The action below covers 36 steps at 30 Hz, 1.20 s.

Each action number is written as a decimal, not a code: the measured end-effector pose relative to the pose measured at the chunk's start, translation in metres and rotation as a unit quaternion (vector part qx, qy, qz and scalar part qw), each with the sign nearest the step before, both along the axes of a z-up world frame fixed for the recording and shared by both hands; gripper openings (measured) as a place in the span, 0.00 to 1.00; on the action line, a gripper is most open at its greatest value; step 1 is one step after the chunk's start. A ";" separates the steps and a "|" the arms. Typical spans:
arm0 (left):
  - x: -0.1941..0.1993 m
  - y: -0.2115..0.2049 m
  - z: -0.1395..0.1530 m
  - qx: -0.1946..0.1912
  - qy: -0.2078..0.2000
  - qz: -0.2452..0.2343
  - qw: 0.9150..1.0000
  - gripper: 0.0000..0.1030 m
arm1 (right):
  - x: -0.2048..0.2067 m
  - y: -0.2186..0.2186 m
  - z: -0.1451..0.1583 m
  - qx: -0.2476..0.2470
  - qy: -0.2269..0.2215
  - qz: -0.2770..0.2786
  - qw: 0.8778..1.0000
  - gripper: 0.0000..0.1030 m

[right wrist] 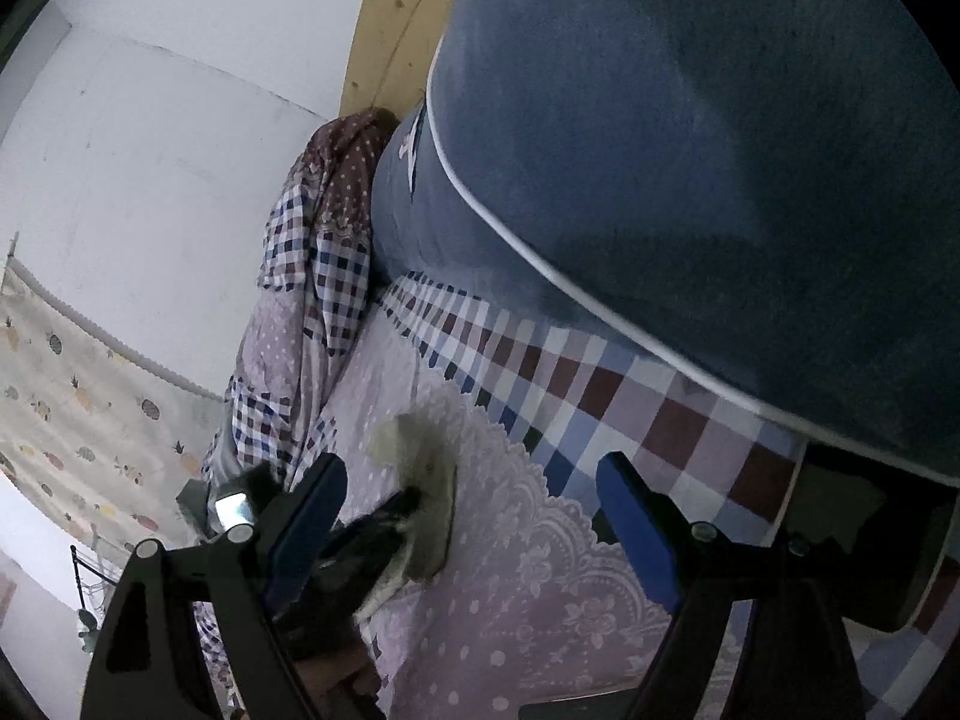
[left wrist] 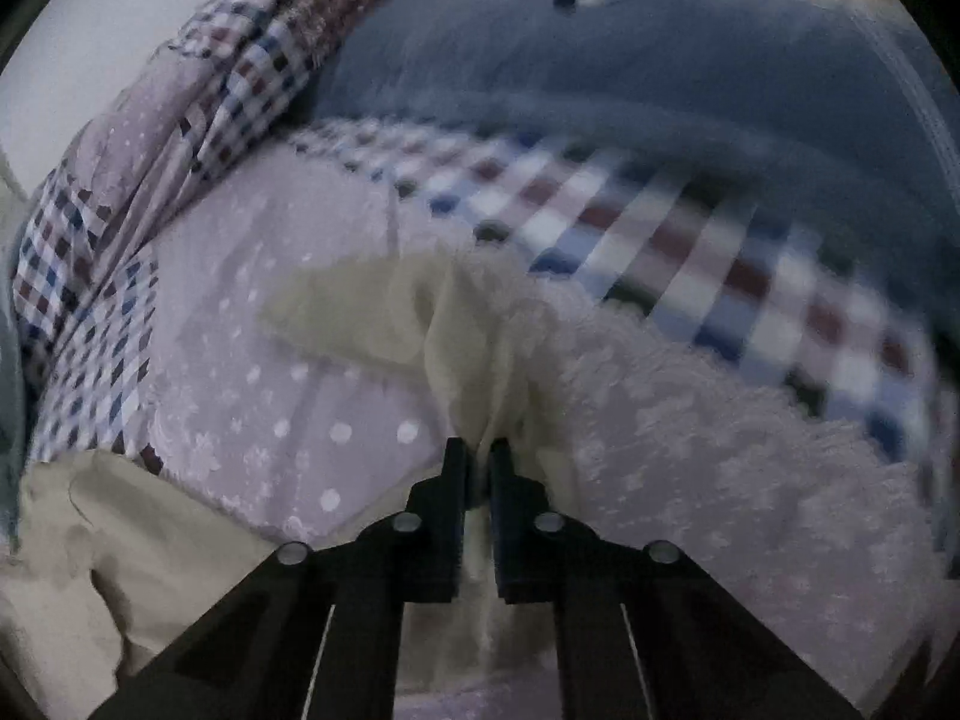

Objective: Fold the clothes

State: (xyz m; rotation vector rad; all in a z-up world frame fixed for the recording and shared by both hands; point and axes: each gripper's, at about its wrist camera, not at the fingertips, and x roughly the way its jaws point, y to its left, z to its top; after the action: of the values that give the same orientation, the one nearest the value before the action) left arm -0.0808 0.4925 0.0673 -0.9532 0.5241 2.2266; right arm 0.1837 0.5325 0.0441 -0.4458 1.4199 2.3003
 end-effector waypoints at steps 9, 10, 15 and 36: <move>0.100 -0.074 0.024 0.094 -0.088 -0.124 0.984 0.09 | 0.004 0.001 0.001 -0.010 -0.007 -0.001 1.000 0.86; 0.106 -0.076 0.012 0.070 -0.107 -0.126 0.984 0.11 | 0.004 0.000 0.002 -0.008 -0.009 0.001 1.000 0.86; 0.125 -0.095 -0.001 0.066 -0.144 -0.130 0.979 0.66 | 0.003 -0.003 0.006 -0.003 -0.011 0.007 1.000 0.86; 0.128 -0.067 0.015 0.132 -0.121 -0.180 0.967 0.02 | -0.002 0.001 0.001 -0.021 -0.004 0.022 1.000 0.86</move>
State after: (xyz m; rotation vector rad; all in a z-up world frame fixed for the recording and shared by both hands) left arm 0.0474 0.4254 0.0818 -0.8931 0.2545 1.7722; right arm 0.1820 0.5333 0.0454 -0.5026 1.4707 2.3051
